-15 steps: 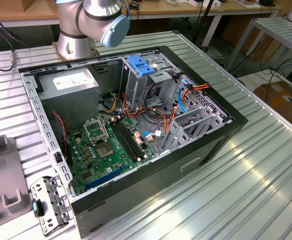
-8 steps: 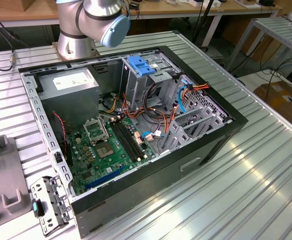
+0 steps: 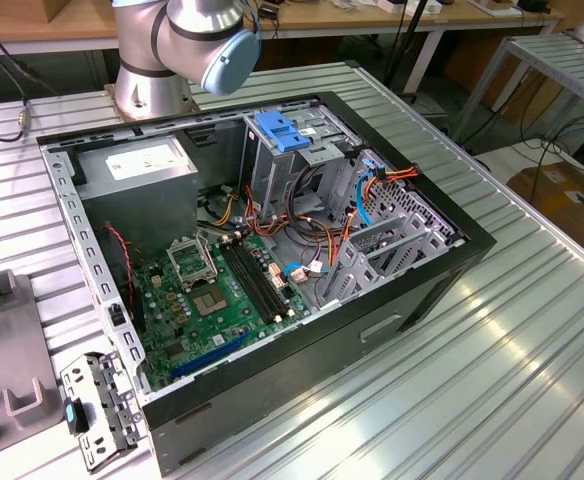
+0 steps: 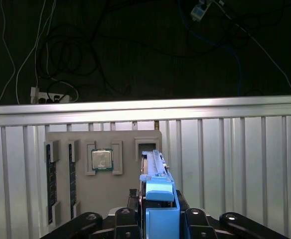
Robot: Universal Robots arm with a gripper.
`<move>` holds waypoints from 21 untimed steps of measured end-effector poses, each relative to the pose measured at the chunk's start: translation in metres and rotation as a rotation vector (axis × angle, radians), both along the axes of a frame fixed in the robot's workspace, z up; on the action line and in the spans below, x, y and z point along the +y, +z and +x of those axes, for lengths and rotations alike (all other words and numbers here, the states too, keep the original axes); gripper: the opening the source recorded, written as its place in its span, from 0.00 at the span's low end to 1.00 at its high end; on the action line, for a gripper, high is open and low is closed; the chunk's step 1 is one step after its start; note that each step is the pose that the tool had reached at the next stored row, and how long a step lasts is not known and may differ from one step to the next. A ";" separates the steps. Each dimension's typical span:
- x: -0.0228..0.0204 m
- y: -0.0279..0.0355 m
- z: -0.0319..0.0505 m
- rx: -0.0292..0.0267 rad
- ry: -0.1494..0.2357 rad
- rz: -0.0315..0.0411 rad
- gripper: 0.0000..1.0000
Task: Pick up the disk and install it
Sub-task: 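Pick up the disk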
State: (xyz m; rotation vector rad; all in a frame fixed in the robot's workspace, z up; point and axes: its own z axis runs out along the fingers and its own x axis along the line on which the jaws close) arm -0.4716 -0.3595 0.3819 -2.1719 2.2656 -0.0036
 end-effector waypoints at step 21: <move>0.0000 0.0070 0.0000 0.0001 0.000 0.0000 0.37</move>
